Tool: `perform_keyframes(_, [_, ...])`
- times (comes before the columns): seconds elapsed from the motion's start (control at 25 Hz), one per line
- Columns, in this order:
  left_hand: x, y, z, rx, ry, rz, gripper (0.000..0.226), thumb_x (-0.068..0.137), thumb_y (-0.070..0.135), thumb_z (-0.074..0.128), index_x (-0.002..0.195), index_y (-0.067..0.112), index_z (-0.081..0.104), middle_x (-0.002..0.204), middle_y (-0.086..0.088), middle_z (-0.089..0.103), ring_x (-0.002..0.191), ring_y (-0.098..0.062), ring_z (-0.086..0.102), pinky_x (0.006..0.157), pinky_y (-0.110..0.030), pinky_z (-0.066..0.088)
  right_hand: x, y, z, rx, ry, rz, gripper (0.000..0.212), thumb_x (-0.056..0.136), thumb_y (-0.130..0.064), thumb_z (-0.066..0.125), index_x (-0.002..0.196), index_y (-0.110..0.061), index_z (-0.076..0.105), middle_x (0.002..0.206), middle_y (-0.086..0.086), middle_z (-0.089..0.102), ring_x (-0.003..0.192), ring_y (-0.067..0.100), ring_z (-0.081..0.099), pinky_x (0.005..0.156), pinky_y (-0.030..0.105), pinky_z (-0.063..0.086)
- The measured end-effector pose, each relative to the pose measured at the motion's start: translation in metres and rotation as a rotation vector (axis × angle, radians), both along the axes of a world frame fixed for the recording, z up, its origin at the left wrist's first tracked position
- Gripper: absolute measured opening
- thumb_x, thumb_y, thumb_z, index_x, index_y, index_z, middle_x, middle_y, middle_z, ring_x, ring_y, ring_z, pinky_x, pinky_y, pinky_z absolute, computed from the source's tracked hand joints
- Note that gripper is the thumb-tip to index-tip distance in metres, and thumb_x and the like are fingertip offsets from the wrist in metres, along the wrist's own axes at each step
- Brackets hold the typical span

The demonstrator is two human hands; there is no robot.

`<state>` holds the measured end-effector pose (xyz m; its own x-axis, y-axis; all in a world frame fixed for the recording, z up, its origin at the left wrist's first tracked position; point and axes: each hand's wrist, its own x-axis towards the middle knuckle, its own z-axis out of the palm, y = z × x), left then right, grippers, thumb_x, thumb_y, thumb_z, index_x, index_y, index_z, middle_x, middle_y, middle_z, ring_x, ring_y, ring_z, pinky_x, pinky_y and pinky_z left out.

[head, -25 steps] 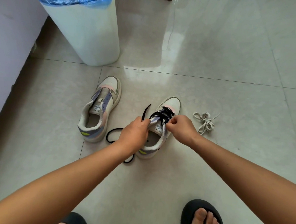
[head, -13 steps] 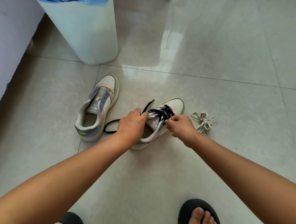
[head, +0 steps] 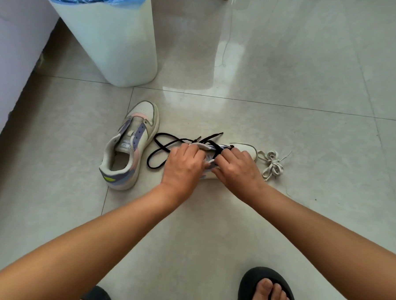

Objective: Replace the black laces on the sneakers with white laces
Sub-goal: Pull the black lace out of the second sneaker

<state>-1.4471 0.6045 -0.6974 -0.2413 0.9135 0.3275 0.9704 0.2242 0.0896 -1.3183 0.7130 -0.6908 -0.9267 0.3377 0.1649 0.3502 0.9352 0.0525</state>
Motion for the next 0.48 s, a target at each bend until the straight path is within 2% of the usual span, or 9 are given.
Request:
perform_keyframes(0.08, [0.009, -0.005, -0.008, -0.058, -0.060, 0.036, 0.028, 0.075, 0.039, 0.052, 0.067, 0.015, 0.063, 0.067, -0.002, 0.057, 0.067, -0.023, 0.053, 0.063, -0.030, 0.025, -0.005, -0.001, -0.002, -0.004, -0.040, -0.019, 0.020, 0.074, -0.030, 0.062, 0.064, -0.013, 0.059, 0.067, 0.004, 0.058, 0.061, 0.026, 0.057, 0.050, 0.030, 0.036])
perform_keyframes(0.16, [0.009, -0.004, -0.010, -0.058, -0.105, 0.055, 0.021, 0.068, 0.034, 0.070, 0.065, 0.015, 0.062, 0.064, -0.001, 0.057, 0.062, -0.024, 0.056, 0.063, -0.030, 0.023, -0.008, -0.002, -0.003, -0.042, -0.098, -0.030, 0.025, 0.057, -0.016, 0.082, 0.061, -0.011, 0.058, 0.063, 0.006, 0.056, 0.056, 0.027, 0.056, 0.047, 0.027, 0.037])
perform_keyframes(0.2, [0.009, -0.003, -0.009, -0.062, -0.126, 0.054, 0.024, 0.062, 0.029, 0.080, 0.064, 0.014, 0.062, 0.063, -0.002, 0.056, 0.060, -0.024, 0.056, 0.062, -0.030, 0.023, -0.008, -0.002, -0.001, -0.050, -0.124, -0.036, 0.031, 0.049, -0.011, 0.087, 0.061, -0.011, 0.058, 0.062, 0.007, 0.056, 0.054, 0.027, 0.055, 0.046, 0.026, 0.037])
perform_keyframes(0.32, [0.004, 0.000, -0.007, -0.061, -0.107, 0.054, 0.032, 0.051, 0.027, 0.089, 0.063, 0.015, 0.062, 0.061, -0.001, 0.056, 0.056, -0.023, 0.056, 0.062, -0.031, 0.026, 0.006, 0.002, 0.000, -0.084, -0.137, 0.118, 0.027, 0.046, 0.001, 0.078, 0.065, -0.009, 0.063, 0.064, 0.007, 0.058, 0.055, 0.027, 0.056, 0.045, 0.026, 0.039])
perform_keyframes(0.4, [-0.006, 0.001, -0.008, -0.065, -0.142, 0.068, 0.032, 0.050, 0.027, 0.089, 0.064, 0.016, 0.063, 0.062, -0.001, 0.056, 0.055, -0.022, 0.056, 0.057, -0.029, 0.034, 0.025, 0.002, 0.006, -0.108, -0.265, 0.265, 0.027, 0.043, 0.004, 0.062, 0.066, -0.010, 0.061, 0.065, 0.007, 0.058, 0.056, 0.027, 0.057, 0.042, 0.026, 0.038])
perform_keyframes(0.44, [-0.010, 0.001, -0.008, -0.056, -0.191, 0.055, 0.031, 0.050, 0.025, 0.090, 0.065, 0.015, 0.064, 0.063, -0.002, 0.057, 0.055, -0.023, 0.057, 0.053, -0.027, 0.038, 0.030, 0.002, 0.011, -0.101, -0.331, 0.303, 0.026, 0.046, 0.002, 0.061, 0.069, -0.010, 0.062, 0.068, 0.007, 0.059, 0.059, 0.027, 0.059, 0.044, 0.027, 0.037])
perform_keyframes(0.48, [-0.013, 0.001, -0.011, -0.033, -0.243, 0.031, 0.030, 0.052, 0.021, 0.090, 0.067, 0.013, 0.064, 0.065, -0.003, 0.057, 0.056, -0.024, 0.057, 0.050, -0.027, 0.042, 0.030, 0.001, 0.016, -0.127, -0.418, 0.281, 0.023, 0.056, -0.001, 0.063, 0.078, -0.008, 0.063, 0.077, 0.009, 0.061, 0.070, 0.029, 0.061, 0.050, 0.029, 0.037])
